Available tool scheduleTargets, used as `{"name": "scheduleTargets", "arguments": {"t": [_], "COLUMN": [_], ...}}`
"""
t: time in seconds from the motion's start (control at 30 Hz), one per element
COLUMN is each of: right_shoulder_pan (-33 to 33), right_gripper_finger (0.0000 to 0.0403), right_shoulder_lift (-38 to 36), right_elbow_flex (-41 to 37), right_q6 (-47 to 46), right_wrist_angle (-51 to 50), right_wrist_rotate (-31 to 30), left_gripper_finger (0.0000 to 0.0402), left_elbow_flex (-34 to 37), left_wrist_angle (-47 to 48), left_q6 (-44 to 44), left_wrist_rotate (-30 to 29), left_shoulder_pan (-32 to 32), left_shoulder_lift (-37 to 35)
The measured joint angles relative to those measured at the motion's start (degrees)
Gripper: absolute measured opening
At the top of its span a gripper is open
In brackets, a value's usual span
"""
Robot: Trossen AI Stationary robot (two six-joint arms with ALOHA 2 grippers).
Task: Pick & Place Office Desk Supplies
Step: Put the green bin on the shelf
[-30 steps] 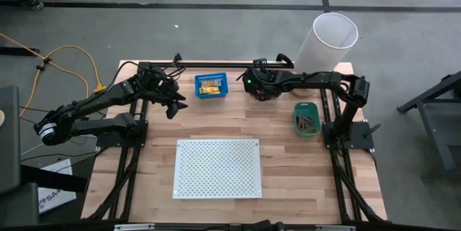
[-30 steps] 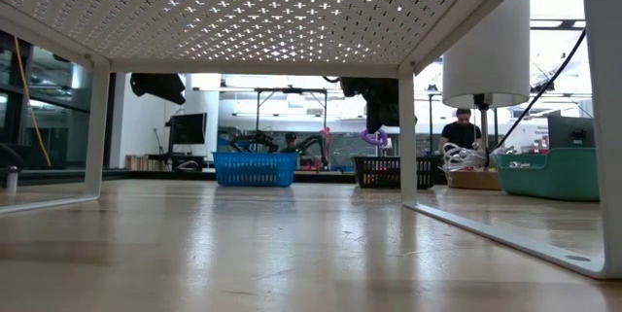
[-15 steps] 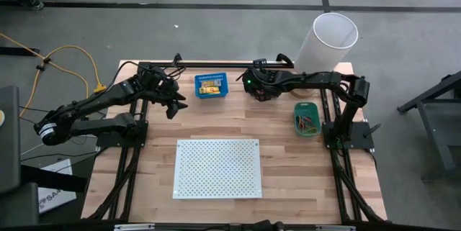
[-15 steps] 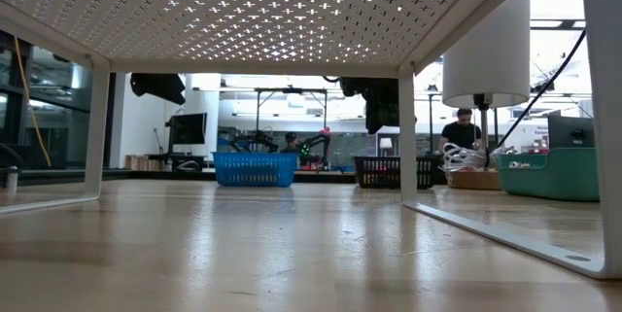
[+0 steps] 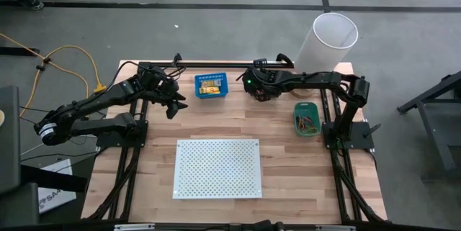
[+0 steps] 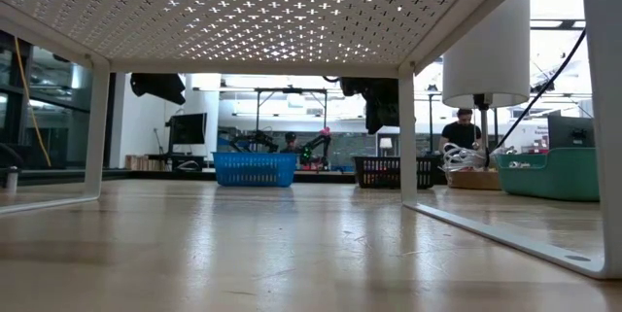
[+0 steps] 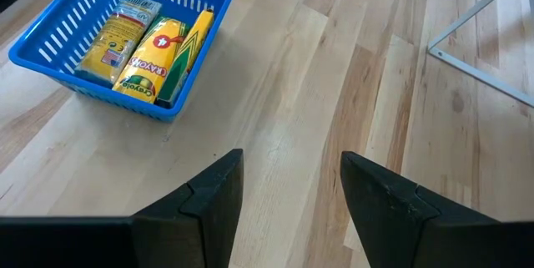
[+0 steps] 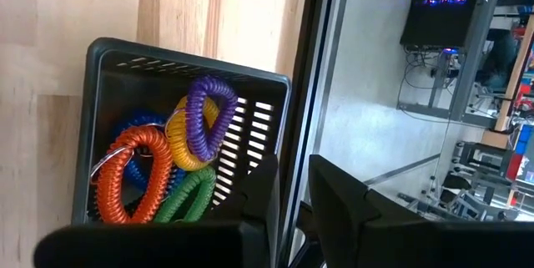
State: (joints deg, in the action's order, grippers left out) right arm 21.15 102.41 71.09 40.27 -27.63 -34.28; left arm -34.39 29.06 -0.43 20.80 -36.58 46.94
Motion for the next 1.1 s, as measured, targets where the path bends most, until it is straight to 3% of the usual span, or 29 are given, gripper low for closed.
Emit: {"name": "scheduleTargets", "arguments": {"t": [0.37, 0.77, 1.1], "right_shoulder_pan": [-0.98, -3.72, -5.18], "right_gripper_finger": [0.0057, 0.0057, 0.0057], "right_shoulder_lift": [-1.42, -7.26, -8.26], "right_elbow_flex": [0.0, 0.11, 0.07], "right_q6": [-0.24, -7.61, -34.9], "right_wrist_angle": [0.14, -3.58, -13.22], "right_wrist_rotate": [1.76, 11.35, 18.1], "left_gripper_finger": [0.0195, 0.0195, 0.0195], "left_elbow_flex": [0.01, 0.01, 0.02], "left_wrist_angle": [0.0, 0.0, 0.0], "left_q6": [0.0, 0.0, 0.0], "left_wrist_rotate": [0.01, 0.0, 0.0], "left_shoulder_pan": [0.01, 0.0, 0.0], "left_shoulder_lift": [-0.01, -0.02, -0.02]}}
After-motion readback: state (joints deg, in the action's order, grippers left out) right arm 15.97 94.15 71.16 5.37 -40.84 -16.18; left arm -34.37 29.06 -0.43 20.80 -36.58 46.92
